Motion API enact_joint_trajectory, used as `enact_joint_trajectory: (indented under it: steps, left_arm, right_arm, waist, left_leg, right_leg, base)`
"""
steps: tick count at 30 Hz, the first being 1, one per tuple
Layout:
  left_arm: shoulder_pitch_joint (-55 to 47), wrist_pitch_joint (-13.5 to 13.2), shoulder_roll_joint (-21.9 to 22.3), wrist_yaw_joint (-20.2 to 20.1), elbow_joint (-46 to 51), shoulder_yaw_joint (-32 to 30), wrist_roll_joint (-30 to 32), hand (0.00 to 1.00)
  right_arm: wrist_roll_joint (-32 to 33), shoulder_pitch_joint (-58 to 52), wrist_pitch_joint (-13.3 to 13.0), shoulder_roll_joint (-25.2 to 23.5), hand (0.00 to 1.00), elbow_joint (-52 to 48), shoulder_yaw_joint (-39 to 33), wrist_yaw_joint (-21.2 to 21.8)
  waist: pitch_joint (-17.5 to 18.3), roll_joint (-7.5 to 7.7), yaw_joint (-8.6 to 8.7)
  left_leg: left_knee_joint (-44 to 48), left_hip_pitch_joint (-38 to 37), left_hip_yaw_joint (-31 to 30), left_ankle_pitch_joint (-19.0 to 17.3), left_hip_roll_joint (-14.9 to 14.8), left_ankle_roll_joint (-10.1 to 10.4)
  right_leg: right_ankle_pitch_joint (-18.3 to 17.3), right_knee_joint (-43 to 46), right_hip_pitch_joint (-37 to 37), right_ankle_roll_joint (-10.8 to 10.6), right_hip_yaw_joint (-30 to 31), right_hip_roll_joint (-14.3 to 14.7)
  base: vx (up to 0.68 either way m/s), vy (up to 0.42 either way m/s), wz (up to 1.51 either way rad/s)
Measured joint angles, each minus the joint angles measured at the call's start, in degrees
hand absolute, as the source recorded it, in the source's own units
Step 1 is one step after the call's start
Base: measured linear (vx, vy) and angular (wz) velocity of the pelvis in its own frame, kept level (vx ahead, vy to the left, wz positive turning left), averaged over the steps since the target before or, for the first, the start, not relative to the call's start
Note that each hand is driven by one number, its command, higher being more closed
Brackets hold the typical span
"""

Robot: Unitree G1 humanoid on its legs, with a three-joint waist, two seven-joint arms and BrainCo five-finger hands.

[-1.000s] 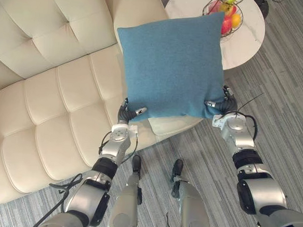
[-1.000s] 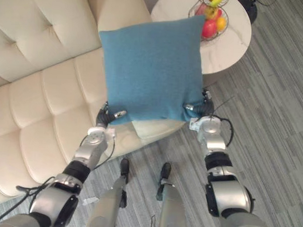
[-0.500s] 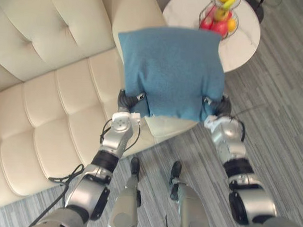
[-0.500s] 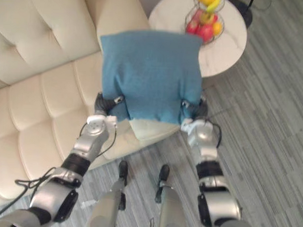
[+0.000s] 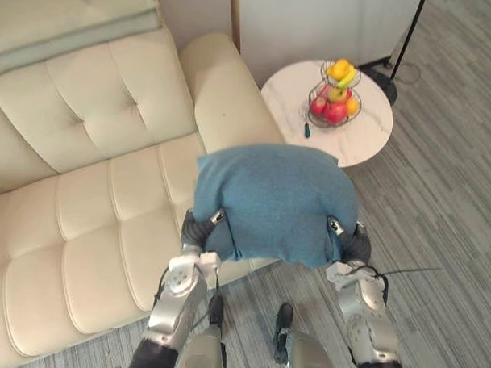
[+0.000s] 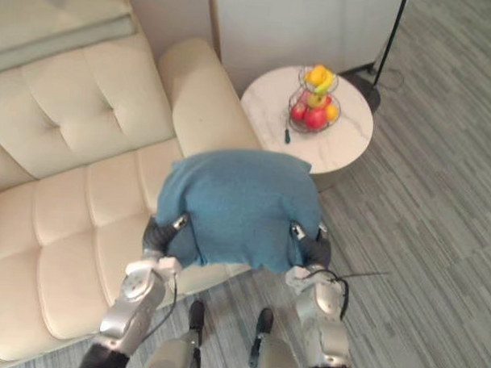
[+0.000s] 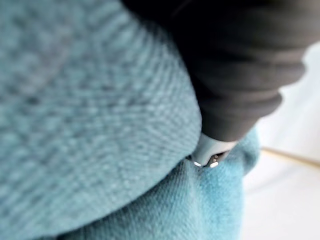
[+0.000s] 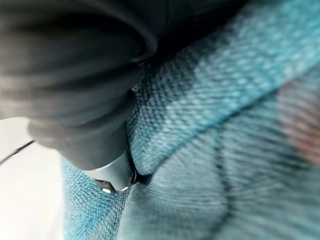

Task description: Pick up cushions and gather them together orderly.

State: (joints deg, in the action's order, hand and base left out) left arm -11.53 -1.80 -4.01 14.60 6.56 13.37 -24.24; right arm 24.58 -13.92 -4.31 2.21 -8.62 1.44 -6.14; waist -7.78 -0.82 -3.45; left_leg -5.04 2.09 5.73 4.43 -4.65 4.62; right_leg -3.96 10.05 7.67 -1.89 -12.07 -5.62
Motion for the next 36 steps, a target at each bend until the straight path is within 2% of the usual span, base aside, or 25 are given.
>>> enact_joint_trajectory:
  steps: [6, 8, 9, 10, 11, 13, 15, 18, 19, 20, 21, 22, 23, 25, 26, 27, 28, 29, 30, 31, 32, 33, 34, 35, 36]
  left_arm:
    - [-6.48, 0.0, 0.69, -1.87, 4.24, -0.01, -0.67, 1.0]
    - [-7.06, -0.03, 0.83, -2.38, 4.25, -0.06, -0.72, 1.0]
    - [-7.44, -0.01, 0.91, -2.44, 4.24, -0.04, -0.92, 1.0]
    - [-7.5, 0.0, 1.25, -2.46, 4.24, -0.08, -1.45, 1.0]
    - [-7.5, 0.0, 1.4, -2.46, 4.23, -0.08, -1.81, 1.0]
    - [-7.5, 0.0, 2.31, -2.6, 3.36, 0.01, -2.37, 1.0]
    - [-7.41, -0.03, 2.83, -2.59, 1.86, 0.01, -2.52, 1.0]
    - [-5.89, -0.03, 3.25, -2.58, -1.4, 1.89, -2.5, 1.0]
    - [-5.14, -0.03, 3.42, -2.56, -2.65, 3.11, -2.48, 1.0]
    - [-4.48, -0.01, 3.54, -2.51, -3.63, 3.68, -2.48, 1.0]
    - [-3.15, 0.01, 2.2, -2.47, -6.17, 3.84, -2.5, 1.0]
    - [-2.58, 0.01, 1.12, -2.38, -7.26, 3.82, -2.5, 1.0]
    - [-2.42, 0.07, 0.26, -2.38, -7.73, 3.83, -2.47, 1.0]
    - [-2.49, 0.09, -0.06, -2.39, -7.82, 3.82, -2.43, 1.0]
    - [-2.56, 0.13, -0.3, -2.39, -7.87, 3.74, -2.39, 1.0]
    - [-2.63, 0.12, -0.29, -2.38, -7.85, 3.49, -2.3, 1.0]
    - [-2.52, 0.09, -0.3, -2.38, -7.79, 3.23, -2.28, 1.0]
    - [-2.51, 0.06, -0.31, -2.38, -7.29, 3.24, -2.16, 1.0]
    - [-2.49, 0.03, -0.31, -2.38, -7.17, 3.25, -1.93, 1.0]
    - [-2.28, 0.0, -0.3, -2.4, -7.03, 3.47, -1.69, 1.0]
    - [-1.95, 0.02, -0.24, -2.4, -7.04, 3.84, -1.6, 1.0]
    - [-1.89, 0.02, -0.18, -2.4, -7.04, 4.12, -1.57, 1.0]
    - [-1.36, 0.03, -0.14, -2.4, -7.04, 4.73, -1.01, 1.0]
    - [-0.47, 0.18, 0.01, -2.38, -7.04, 5.33, -0.53, 1.0]
    - [-0.17, 0.25, 0.13, -2.37, -7.03, 5.46, -0.51, 1.0]
  right_arm:
    - [-5.07, -6.2, -1.18, 0.03, 1.0, -4.44, 1.26, 1.29]
    - [-6.15, -6.91, -1.35, 0.03, 1.0, -4.44, 1.32, 1.29]
    - [-6.22, -7.15, -1.7, 0.1, 1.0, -4.44, 1.33, 1.28]
    - [-6.37, -7.11, -1.75, 0.11, 1.0, -4.43, 1.18, 1.15]
    - [-6.5, -7.1, -1.77, 0.09, 1.0, -4.42, 1.04, 1.08]
    - [-6.84, -5.73, -1.9, 0.27, 1.0, -3.25, 0.41, 0.44]
    - [-7.41, -3.93, -2.08, 0.28, 1.0, -1.24, -0.02, -0.04]
    - [-8.56, -1.58, -2.04, 0.68, 1.0, 3.37, -2.82, -1.46]
    - [-8.69, -1.48, -2.04, 0.86, 1.0, 4.17, -4.1, -2.09]
    - [-8.75, -1.2, -2.08, 0.71, 1.0, 5.17, -4.43, -2.63]
    - [-8.8, -0.58, -1.52, -0.23, 1.0, 8.19, -4.58, -3.56]
    - [-8.84, -0.58, -0.87, -1.59, 1.0, 8.97, -4.5, -3.77]
    - [-8.82, -0.55, -0.61, -2.45, 1.0, 9.67, -4.48, -4.11]
    - [-8.78, -0.23, -0.11, -2.53, 1.0, 10.11, -4.26, -4.28]
    - [-8.79, 0.6, 0.17, -2.17, 1.0, 11.24, -3.83, -4.56]
    - [-8.79, 1.35, 0.29, -1.99, 1.0, 11.98, -3.68, -4.59]
    - [-8.81, 2.06, 0.55, -2.02, 1.0, 12.04, -3.55, -4.72]
    - [-8.81, 2.04, 0.49, -2.3, 1.0, 11.84, -3.55, -4.93]
    - [-8.8, 2.03, 0.47, -2.29, 1.0, 11.84, -3.58, -4.95]
    - [-8.79, 2.06, 0.37, -2.14, 1.0, 11.84, -3.72, -5.02]
    - [-8.78, 2.26, 0.22, -2.11, 1.0, 11.81, -4.07, -5.09]
    - [-8.78, 2.36, 0.16, -1.78, 1.0, 11.8, -4.15, -5.12]
    - [-8.74, 2.65, -0.25, -1.08, 1.0, 11.79, -4.41, -5.29]
    - [-8.71, 2.61, -0.44, -0.67, 1.0, 11.75, -4.93, -5.64]
    - [-8.71, 2.54, -0.44, -0.65, 1.0, 11.75, -5.1, -5.78]
  waist:
    - [4.02, -1.57, -0.28]
    - [3.99, -1.59, -0.75]
    - [3.95, -1.56, -0.75]
    - [3.99, -1.63, -0.73]
    - [3.91, -1.45, -0.73]
    - [3.76, -1.0, -0.75]
    - [3.82, -1.04, -0.52]
    - [4.65, -1.76, 0.16]
    - [5.36, -2.86, 0.34]
    - [5.58, -2.94, 0.55]
    - [6.14, -0.19, 0.65]
    - [6.29, 1.34, 0.24]
    - [6.3, 1.6, 0.22]
    - [5.99, 1.33, -0.63]
    - [5.95, 1.32, -1.13]
    - [5.8, 1.08, -1.28]
    - [5.3, 0.28, -0.93]
    - [5.24, 0.21, 0.08]
    - [5.12, 0.15, 0.15]
    - [5.5, 1.26, 0.41]
    - [5.73, 2.39, 0.5]
    - [5.77, 2.5, 0.48]
    - [5.99, 2.83, 0.55]
    - [5.73, 2.3, 0.69]
    - [5.54, 1.99, 0.72]
  left_leg:
    - [3.76, -0.2, -1.62, -2.61, 0.66, -0.42]
    - [7.43, 0.63, -2.54, -4.05, 0.98, -0.16]
    - [11.36, 2.65, -3.67, -5.83, 1.24, 0.8]
    - [13.91, 4.16, -1.82, -8.62, 0.22, 0.33]
    - [14.89, 4.74, 0.26, -9.35, -0.63, 0.02]
    - [20.75, 7.21, 6.61, -10.59, -4.25, -4.02]
    - [20.75, 7.18, 7.82, -10.17, -6.85, -3.96]
    - [16.74, 6.96, 8.79, -8.74, -10.1, -1.56]
    - [15.29, 6.96, 9.87, -7.46, -11.3, 0.08]
    - [14.93, 7.29, 10.8, -4.58, -11.09, 4.86]
    - [15.43, 7.69, 10.79, -5.0, -7.79, 4.51]
    - [16.99, 8.58, 10.61, -5.99, -6.1, 3.25]
    - [21.7, 10.91, 9.67, -9.02, -5.18, 1.46]
    - [27.19, 11.96, 9.75, -13.25, -4.75, -0.45]
    - [28.26, 11.03, 10.62, -15.22, -4.3, -2.05]
    - [28.08, 10.33, 10.94, -15.64, -3.99, -2.74]
    - [27.6, 9.38, 10.33, -16.05, -3.76, -3.48]
    - [25.72, 8.05, 9.24, -16.01, -2.59, -4.35]
    - [24.73, 7.46, 9.13, -15.8, -1.97, -4.68]
    - [21.62, 5.89, 8.45, -14.87, 0.43, -5.61]
    - [18.2, 3.95, 8.02, -13.19, 3.02, -5.69]
    - [17.27, 3.4, 7.63, -12.7, 3.95, -5.83]
    - [16.62, 2.96, 6.5, -12.23, 5.55, -5.99]
    - [16.88, 3.03, 4.68, -12.16, 6.97, -6.1]
    - [16.94, 3.02, 4.12, -12.13, 7.11, -6.13]
  right_leg:
    - [-1.5, 0.9, -3.17, -0.93, -1.83, -1.51]
    - [-2.58, 2.75, -3.79, -0.8, -2.88, -2.37]
    - [-3.69, 4.55, -3.63, -0.75, -4.18, -3.42]
    - [-4.22, 5.64, -3.6, -0.43, -6.06, -4.31]
    - [-4.23, 5.66, -3.61, -0.35, -6.45, -4.6]
    - [-4.05, 5.8, -3.6, -0.54, -8.54, -7.04]
    - [-3.21, 5.09, -3.91, -1.88, -9.17, -9.07]
    - [0.49, -0.37, -5.86, -5.4, -12.2, -11.85]
    - [2.15, -2.42, -6.61, -7.6, -13.19, -12.28]
    - [3.08, -3.09, -7.5, -8.57, -14.08, -12.77]
    - [6.07, -5.92, -8.62, -7.91, -14.37, -15.47]
    - [9.53, -7.8, -9.35, -7.49, -14.44, -16.71]
    - [14.57, -8.04, -9.86, -7.9, -14.27, -17.75]
    - [18.62, -5.63, -9.49, -7.39, -13.33, -19.21]
    - [21.39, -2.63, -8.03, -4.33, -12.87, -20.75]
    - [20.43, 0.36, -6.5, -2.34, -12.06, -21.15]
    - [12.23, 8.46, -3.8, -2.79, -6.89, -18.76]
    - [2.56, 16.14, -1.39, -6.74, 0.05, -12.65]
    - [-0.03, 17.61, -0.78, -7.46, 1.88, -10.6]
    - [-5.31, 18.94, -0.4, -7.43, 4.8, -6.04]
    - [-9.38, 17.13, -0.66, -6.4, 6.97, -1.85]
    - [-10.46, 15.65, -0.84, -4.83, 7.77, -0.6]
    - [-11.27, 12.58, -1.68, -0.77, 9.43, 0.78]
    - [-11.99, 10.54, -3.05, 0.42, 10.21, 0.48]
    - [-12.02, 10.15, -3.61, 0.36, 10.19, 0.41]
  base:
    - [0.0, 0.028, 0.15]
    - [-0.01, 0.022, 0.39]
    - [-0.05, 0.037, 0.6]
    - [-0.05, 0.037, 0.57]
    - [-0.05, 0.044, 0.52]
    - [-0.04, 0.12, 0.5]
    - [-0.02, 0.221, 0.42]
    - [0.03, 0.356, 0.56]
    - [0.09, 0.45, 0.7]
    - [0.11, 0.456, 0.71]
    - [0.11, 0.355, 0.52]
    - [0.14, 0.521, 0.55]
    - [0.11, 0.456, 0.37]
    - [0.08, 0.532, 0.1]
    - [0.06, 0.461, -0.17]
    - [0.07, 0.399, -0.13]
    - [0.07, 0.327, 0.18]
    - [0.07, 0.304, 0.35]
    - [0.07, 0.242, 0.55]
    - [0.09, 0.163, 0.54]
    - [0.1, 0.125, 0.55]
    - [0.12, 0.079, 0.55]
    - [0.14, 0.079, 0.67]
    - [0.15, 0.069, 0.69]
    - [0.15, 0.033, 0.7]
